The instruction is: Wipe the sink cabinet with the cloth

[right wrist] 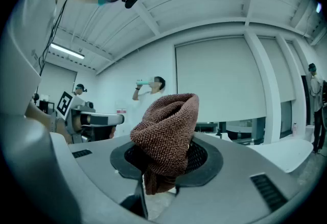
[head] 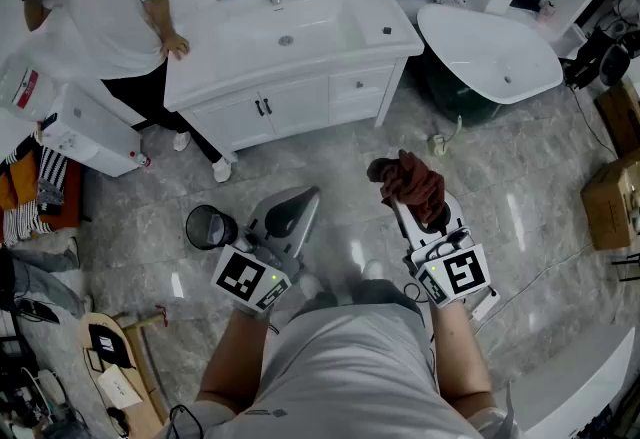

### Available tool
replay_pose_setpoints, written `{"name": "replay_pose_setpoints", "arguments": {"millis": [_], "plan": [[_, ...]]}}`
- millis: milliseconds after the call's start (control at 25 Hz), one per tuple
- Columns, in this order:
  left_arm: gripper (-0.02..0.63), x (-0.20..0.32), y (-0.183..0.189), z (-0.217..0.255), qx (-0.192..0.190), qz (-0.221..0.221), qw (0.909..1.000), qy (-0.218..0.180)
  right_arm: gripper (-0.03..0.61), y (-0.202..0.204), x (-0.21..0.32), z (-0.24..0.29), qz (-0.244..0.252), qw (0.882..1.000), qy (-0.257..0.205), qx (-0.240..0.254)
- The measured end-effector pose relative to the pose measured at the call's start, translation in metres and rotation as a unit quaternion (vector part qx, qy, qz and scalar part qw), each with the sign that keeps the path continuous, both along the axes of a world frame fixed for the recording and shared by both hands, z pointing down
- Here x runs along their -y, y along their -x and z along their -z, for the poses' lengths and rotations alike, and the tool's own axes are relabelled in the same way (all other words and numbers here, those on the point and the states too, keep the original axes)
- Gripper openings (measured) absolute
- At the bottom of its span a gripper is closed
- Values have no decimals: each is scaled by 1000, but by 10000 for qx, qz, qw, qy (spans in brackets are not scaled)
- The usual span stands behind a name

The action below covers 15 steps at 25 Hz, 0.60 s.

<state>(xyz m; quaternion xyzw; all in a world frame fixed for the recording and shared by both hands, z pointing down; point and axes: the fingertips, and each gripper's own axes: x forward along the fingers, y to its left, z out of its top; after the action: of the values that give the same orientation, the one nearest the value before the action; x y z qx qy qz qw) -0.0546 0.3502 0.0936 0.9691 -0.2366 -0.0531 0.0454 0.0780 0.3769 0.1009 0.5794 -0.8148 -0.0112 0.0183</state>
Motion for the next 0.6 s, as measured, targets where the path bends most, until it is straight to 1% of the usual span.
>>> {"name": "replay_pose_setpoints", "arguments": {"millis": [200,280,480,600], "plan": [[9,6,-19,-6,46,90,9999,68,138,-20,6,-3,47,10000,0,26],[9,11,-27,-9,73,257,9996,101,138,-31,8,-5,111,9999,20,81],[9,18,-49,-9,0,606,9980,196,138,-62,17,-4,324,9989,24,342],[9,18,-67,-11,137,763,9969,129,138,-80,23,-7,413,9982,47,436]]}}
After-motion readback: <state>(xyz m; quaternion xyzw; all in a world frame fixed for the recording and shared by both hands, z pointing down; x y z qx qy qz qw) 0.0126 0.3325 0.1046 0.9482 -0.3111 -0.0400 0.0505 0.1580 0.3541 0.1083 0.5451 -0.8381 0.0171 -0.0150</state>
